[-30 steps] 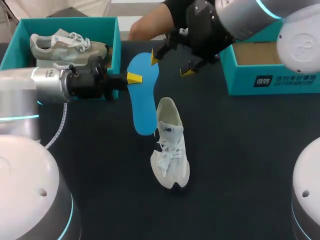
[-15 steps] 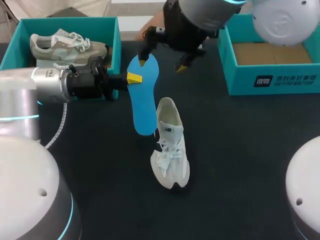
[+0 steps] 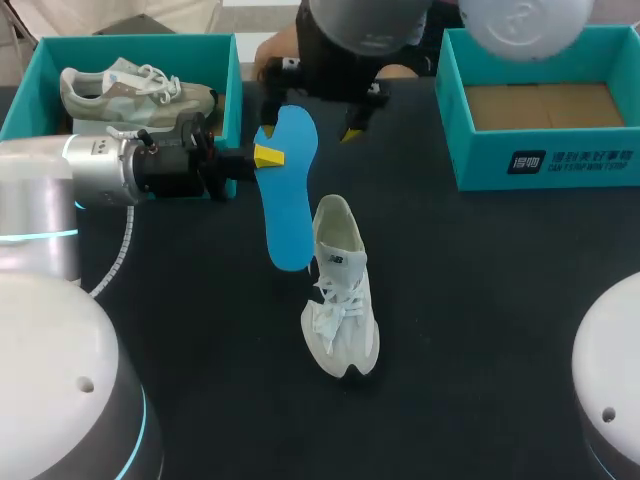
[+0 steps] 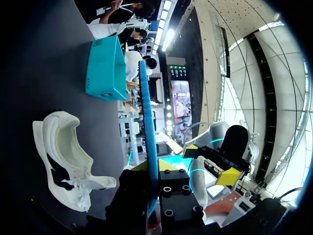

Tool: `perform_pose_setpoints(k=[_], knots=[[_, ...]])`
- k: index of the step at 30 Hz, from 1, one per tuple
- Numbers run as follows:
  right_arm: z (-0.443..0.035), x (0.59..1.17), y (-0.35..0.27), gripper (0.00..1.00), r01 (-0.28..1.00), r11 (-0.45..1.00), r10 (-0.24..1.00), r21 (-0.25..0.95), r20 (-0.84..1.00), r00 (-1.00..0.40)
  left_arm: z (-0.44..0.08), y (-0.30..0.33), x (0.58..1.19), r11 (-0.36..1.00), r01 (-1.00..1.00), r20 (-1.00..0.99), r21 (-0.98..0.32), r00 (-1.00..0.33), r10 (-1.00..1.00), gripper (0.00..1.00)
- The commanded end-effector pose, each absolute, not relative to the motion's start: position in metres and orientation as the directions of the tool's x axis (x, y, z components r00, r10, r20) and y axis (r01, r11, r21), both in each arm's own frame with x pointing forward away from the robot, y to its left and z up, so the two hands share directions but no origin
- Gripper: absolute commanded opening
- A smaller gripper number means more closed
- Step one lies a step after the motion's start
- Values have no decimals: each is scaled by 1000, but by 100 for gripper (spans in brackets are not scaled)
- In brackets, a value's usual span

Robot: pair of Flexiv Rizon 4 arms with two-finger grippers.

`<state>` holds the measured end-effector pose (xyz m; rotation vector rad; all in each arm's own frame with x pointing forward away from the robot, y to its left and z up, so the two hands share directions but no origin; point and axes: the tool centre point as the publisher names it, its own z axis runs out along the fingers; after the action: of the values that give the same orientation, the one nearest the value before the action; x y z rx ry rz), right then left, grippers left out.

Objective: Take the shoe out of the shoebox, open the shoe tongue, remove and reinsert the insole, then place the shoe into the shoebox

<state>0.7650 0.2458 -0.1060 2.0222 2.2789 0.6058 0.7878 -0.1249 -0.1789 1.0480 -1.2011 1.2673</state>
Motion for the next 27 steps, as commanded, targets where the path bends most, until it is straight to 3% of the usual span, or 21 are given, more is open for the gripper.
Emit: perform_pose_setpoints(k=[1, 27], knots=[[-113, 766, 254, 100, 944, 60, 974, 324, 189, -127, -179, -125, 787, 52, -996, 991, -73, -66, 115, 0], [-123, 767, 255, 100, 944, 48, 993, 326, 89, -81, -179, -125, 787, 52, -996, 991, -73, -66, 115, 0]])
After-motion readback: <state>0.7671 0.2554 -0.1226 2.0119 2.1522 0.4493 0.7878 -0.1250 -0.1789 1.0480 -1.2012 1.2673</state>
